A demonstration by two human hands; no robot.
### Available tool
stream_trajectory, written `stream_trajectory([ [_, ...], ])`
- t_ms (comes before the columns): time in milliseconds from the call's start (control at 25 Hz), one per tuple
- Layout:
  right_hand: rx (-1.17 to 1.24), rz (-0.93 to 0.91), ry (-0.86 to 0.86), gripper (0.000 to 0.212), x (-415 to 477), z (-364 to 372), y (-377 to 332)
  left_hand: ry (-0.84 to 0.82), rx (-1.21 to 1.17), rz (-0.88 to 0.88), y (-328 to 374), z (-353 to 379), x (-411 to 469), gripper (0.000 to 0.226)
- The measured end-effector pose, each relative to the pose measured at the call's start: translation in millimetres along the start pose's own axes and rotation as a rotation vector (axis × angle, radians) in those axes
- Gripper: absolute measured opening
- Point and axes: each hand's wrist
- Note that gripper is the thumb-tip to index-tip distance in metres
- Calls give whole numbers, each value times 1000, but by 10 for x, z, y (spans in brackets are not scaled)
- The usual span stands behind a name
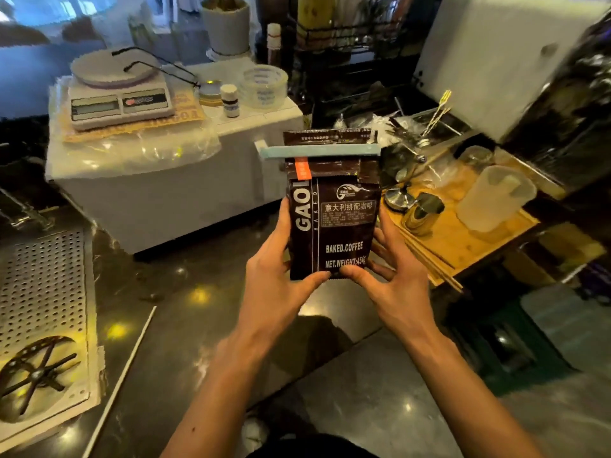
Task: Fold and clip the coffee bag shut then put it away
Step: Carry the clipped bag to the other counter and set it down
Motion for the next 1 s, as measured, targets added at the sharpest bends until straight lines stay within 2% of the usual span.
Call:
stream_trajectory([
  [320,10,76,476,96,-616,-2131,325,-361,-118,239,1035,1910,-328,112],
  [440,-51,120,650,99,-1024,-2938,515,-524,-176,307,1405,2693,-631,111],
  [560,-120,153,798,94,-1422,-3577,649,-679,-247,345,1771,3348,-952,104],
  [800,-193,206,1029,88,-1986,-4332,674,-855,-359,374,2290,4225,-1429,86],
  [1000,-255,246,1216,64,-2088,-4617,694,-987,-413,376,2476,4716,-1501,87],
])
Point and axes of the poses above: each hand's wrist, its own x-axis towards the middle knuckle, its own z-axis out of the palm, y = z × x, and after that the axes turned 9 degrees about y, right-handed
